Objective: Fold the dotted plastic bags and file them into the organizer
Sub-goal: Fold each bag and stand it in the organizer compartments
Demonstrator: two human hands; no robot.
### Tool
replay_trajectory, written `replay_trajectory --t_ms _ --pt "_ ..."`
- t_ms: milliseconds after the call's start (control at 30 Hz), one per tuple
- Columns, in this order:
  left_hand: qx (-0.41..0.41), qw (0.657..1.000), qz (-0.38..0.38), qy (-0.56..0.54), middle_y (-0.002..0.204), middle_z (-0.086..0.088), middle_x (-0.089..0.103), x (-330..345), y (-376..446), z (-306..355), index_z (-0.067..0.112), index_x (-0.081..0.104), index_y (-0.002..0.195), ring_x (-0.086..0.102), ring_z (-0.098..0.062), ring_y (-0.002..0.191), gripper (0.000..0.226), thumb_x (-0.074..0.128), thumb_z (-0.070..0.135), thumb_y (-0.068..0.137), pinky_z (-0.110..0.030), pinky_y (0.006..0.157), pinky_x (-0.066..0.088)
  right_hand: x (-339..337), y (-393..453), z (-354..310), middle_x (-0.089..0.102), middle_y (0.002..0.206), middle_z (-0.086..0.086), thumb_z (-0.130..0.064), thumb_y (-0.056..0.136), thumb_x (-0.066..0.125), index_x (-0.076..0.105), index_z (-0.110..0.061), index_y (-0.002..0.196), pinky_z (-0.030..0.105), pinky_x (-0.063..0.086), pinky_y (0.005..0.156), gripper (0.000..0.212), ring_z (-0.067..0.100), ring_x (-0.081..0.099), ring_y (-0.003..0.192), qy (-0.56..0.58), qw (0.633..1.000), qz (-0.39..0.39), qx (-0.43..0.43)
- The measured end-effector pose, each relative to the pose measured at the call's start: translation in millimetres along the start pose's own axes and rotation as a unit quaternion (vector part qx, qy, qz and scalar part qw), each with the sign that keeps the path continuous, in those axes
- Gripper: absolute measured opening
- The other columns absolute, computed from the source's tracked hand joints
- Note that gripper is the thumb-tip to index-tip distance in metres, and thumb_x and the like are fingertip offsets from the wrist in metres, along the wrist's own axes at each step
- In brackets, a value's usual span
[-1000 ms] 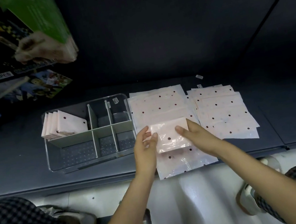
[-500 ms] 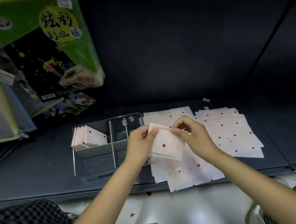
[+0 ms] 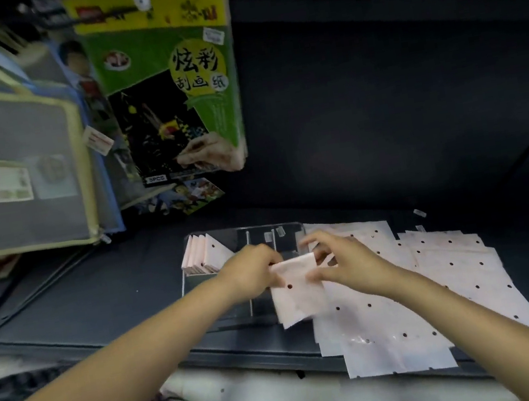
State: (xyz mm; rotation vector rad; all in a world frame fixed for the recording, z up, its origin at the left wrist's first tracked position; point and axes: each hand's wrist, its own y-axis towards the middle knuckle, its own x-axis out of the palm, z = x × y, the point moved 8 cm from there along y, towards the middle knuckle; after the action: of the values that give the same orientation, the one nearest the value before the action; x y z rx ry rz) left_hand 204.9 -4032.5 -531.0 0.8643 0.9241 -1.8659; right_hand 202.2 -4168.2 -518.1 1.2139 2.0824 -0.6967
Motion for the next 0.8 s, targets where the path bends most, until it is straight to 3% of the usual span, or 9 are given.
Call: replay_trajectory --t_ms 67,167,233,333,400,467,600,700,800 --pt "0.009 0.996 -0.013 0.086 0.078 0.004 0.059 -6 3 -10 0.027 0.056 0.074 0.058 -0.02 0.083 0.014 0.066 0.029 0.084 -0.029 0.064 0.038 18 17 -18 0.062 0.079 -0.01 -0.03 0.081 0.07 0.059 -0.028 0.092 0.027 0.047 0.068 0.015 0.01 0.058 0.078 -0.081 0.996 -0.021 -0.03" --pt "-0.002 0.989 0.038 0.14 0.1 0.0 0.063 -20 8 -35 0.024 0.061 0.092 0.057 -0.022 0.1 0.007 0.057 0.028 0.088 -0.033 0.073 0.044 38 43 -24 0.057 0.071 -0.009 -0.026 0.082 0.067 0.055 -0.025 0.078 0.031 0.042 0.06 0.013 0.016 0.056 0.071 -0.118 0.993 -0.013 -0.01" --pt "-0.043 0.98 0.073 0.179 0.117 -0.003 0.056 -24 9 -65 0.022 0.057 0.111 0.05 -0.024 0.112 0.022 0.052 0.032 0.091 -0.034 0.083 0.041 40 60 -16 0.06 0.078 -0.004 -0.02 0.082 0.066 0.054 -0.022 0.075 0.029 0.044 0.062 0.014 0.015 0.057 0.073 -0.062 0.997 0.026 0.043" --pt "-0.143 0.97 0.071 0.184 0.134 -0.005 0.044 -17 7 -117 0.029 0.046 0.131 0.037 -0.026 0.125 0.037 0.047 0.036 0.095 -0.037 0.096 0.038 42 83 3 0.064 0.085 0.001 -0.012 0.085 0.064 0.055 -0.016 0.073 0.021 0.053 0.054 0.015 0.012 0.062 0.071 0.136 0.978 0.102 0.124" --pt "-0.174 0.968 0.064 0.167 0.136 -0.005 0.044 -10 7 -138 0.031 0.043 0.134 0.036 -0.026 0.124 0.038 0.042 0.034 0.096 -0.037 0.096 0.037 50 96 7 0.065 0.091 0.006 -0.009 0.087 0.063 0.053 -0.015 0.072 0.017 0.053 0.051 0.018 0.014 0.065 0.073 0.226 0.955 0.127 0.147" --pt "-0.189 0.969 0.055 0.147 0.133 -0.005 0.047 -1 10 -150 0.031 0.045 0.133 0.038 -0.027 0.12 0.036 0.038 0.033 0.097 -0.037 0.094 0.036 61 108 7 0.066 0.094 0.01 -0.009 0.088 0.061 0.052 -0.014 0.072 0.022 0.056 0.055 0.019 0.018 0.066 0.077 0.243 0.947 0.144 0.155" --pt "-0.186 0.968 0.072 0.152 0.127 -0.002 0.053 8 16 -156 0.026 0.055 0.126 0.037 -0.025 0.118 0.036 0.036 0.035 0.098 -0.035 0.094 0.033 73 128 4 0.065 0.085 0.006 -0.012 0.086 0.058 0.05 -0.016 0.074 0.039 0.058 0.063 0.014 0.02 0.065 0.074 0.122 0.966 0.174 0.148" --pt "-0.176 0.962 0.132 0.162 0.119 0.003 0.058 4 17 -157 0.024 0.06 0.119 0.039 -0.021 0.117 0.035 0.034 0.037 0.099 -0.033 0.093 0.031 80 139 -4 0.064 0.081 0.006 -0.017 0.087 0.053 0.052 -0.015 0.083 0.029 0.045 0.051 0.004 0.019 0.061 0.07 -0.031 0.978 0.172 0.116" --pt "-0.144 0.955 0.174 0.191 0.111 0.005 0.061 3 15 -154 0.024 0.064 0.11 0.041 -0.019 0.112 0.035 0.034 0.037 0.1 -0.031 0.088 0.03 97 150 -11 0.066 0.089 0.011 -0.017 0.089 0.048 0.054 -0.008 0.098 0.03 0.045 0.056 0.014 0.027 0.063 0.079 -0.115 0.976 0.154 0.103"
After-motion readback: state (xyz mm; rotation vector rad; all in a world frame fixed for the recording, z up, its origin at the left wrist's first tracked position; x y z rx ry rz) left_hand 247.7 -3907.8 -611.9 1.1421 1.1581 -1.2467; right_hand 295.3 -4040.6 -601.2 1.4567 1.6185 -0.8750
